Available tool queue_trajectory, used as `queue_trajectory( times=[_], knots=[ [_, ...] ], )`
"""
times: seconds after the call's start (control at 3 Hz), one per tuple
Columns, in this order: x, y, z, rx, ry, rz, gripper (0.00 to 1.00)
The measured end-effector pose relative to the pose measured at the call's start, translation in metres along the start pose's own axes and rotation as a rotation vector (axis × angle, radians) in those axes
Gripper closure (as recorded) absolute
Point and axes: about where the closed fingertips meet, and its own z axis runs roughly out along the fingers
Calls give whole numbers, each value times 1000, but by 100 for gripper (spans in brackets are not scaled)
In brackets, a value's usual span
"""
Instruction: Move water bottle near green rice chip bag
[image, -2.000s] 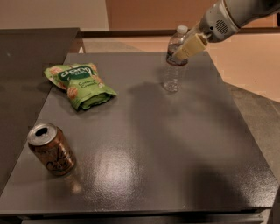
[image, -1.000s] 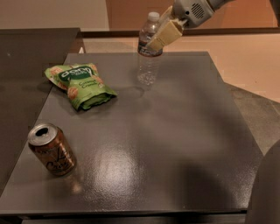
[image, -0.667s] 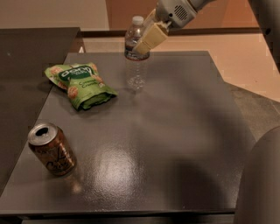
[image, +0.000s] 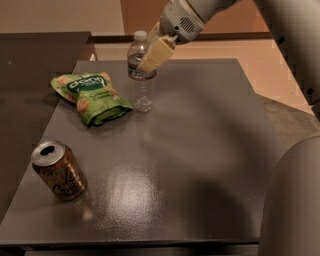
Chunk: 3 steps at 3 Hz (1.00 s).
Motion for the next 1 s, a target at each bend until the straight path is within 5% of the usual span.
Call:
queue_trajectory(
  times=[0.33, 1.0],
  knots=[
    [0, 3, 13, -20, -12, -5, 85],
    [9, 5, 28, -24, 4, -7, 38]
  ],
)
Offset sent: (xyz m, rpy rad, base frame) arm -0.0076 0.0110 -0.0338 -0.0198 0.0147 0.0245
